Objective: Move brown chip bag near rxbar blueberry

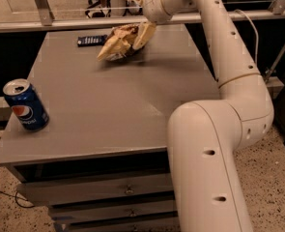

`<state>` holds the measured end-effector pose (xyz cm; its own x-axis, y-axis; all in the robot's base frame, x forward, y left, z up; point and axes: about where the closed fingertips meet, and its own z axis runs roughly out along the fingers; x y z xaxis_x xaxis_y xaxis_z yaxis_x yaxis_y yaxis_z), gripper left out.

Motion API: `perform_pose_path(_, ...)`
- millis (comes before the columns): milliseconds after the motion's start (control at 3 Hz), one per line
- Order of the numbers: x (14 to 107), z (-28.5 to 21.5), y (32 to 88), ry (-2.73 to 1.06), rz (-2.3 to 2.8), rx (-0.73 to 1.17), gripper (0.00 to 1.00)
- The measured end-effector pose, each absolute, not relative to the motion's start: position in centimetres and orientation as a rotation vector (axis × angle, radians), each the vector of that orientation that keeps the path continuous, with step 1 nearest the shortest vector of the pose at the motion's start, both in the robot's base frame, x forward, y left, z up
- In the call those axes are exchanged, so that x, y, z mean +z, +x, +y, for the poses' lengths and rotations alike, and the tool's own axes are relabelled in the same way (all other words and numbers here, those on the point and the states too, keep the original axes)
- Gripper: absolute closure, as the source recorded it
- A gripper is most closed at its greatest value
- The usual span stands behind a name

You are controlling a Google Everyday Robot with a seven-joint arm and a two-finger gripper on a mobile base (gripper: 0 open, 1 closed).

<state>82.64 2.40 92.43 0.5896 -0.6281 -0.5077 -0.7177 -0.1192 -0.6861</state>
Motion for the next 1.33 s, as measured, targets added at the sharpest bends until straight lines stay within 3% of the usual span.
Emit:
perform_pose_path(667,94.6,-3.8,79.9,-1.739,1.256,0.155,0.00)
perform_pose_path(1333,98.1,-13.5,72.9,-1.432,1.407,0.307,0.00)
